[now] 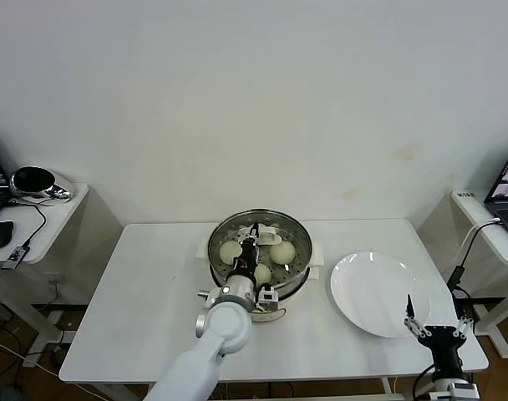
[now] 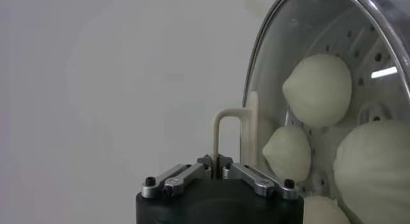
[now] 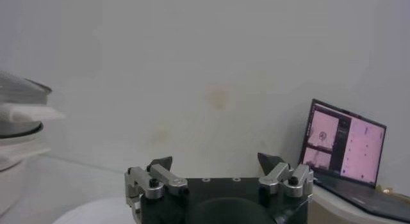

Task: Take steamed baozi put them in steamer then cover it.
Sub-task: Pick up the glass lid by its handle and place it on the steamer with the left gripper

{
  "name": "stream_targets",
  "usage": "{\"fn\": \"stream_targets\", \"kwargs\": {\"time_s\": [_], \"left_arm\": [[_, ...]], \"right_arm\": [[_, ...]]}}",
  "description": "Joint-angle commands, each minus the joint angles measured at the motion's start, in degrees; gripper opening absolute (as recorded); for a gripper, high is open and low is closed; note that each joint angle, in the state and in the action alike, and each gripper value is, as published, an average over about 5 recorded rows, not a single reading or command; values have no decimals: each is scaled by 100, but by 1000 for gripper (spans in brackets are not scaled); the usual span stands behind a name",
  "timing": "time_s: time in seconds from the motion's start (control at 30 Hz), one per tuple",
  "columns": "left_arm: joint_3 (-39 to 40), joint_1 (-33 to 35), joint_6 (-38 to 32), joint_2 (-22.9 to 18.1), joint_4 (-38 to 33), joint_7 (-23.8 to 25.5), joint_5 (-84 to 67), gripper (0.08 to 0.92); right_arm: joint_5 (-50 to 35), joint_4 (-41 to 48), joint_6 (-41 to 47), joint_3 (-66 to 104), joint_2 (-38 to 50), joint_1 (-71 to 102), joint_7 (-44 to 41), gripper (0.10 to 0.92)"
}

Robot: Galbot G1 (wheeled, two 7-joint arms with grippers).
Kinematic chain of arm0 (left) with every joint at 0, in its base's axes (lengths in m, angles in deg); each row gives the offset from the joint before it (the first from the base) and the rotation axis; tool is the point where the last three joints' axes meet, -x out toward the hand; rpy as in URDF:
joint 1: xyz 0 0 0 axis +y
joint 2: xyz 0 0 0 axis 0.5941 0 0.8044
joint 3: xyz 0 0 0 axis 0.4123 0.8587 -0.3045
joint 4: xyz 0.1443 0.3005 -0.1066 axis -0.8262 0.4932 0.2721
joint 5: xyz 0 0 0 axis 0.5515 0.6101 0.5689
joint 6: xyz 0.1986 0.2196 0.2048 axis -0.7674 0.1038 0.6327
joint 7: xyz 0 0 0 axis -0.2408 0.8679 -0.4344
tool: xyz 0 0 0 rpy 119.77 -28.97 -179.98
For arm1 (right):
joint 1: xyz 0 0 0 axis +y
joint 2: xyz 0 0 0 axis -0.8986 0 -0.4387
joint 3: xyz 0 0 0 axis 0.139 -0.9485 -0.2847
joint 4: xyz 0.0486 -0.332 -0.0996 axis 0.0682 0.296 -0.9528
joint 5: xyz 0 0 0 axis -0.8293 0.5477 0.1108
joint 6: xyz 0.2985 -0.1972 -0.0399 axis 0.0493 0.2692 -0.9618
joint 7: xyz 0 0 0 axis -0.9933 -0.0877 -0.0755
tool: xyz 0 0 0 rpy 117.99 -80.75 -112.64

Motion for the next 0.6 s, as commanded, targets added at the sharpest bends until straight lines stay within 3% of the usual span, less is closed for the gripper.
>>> {"fn": "stream_targets", "kwargs": {"time_s": [0.03,0.23,0.4,0.5,0.6], "left_arm": [[-44,184,-2,56,-511,-53,-134,168],[-99,957,-19,377,-1523,-197,-463,334],[-677,2136,-145,771,-2956,-576,-1320,473],[-1331,3233,-403,982,-3612,-1228,-2955,568],[-2408,4172,-1425,1004,-3592,-2156,-5636,655]], "right_arm": [[14,8,-2,-16,1,-4,-2,823],[20,8,0,-22,9,-3,0,823],[14,11,-11,-28,29,25,-1,823],[13,22,-28,-72,58,47,-4,823],[6,10,-25,-171,77,64,-13,823]]}}
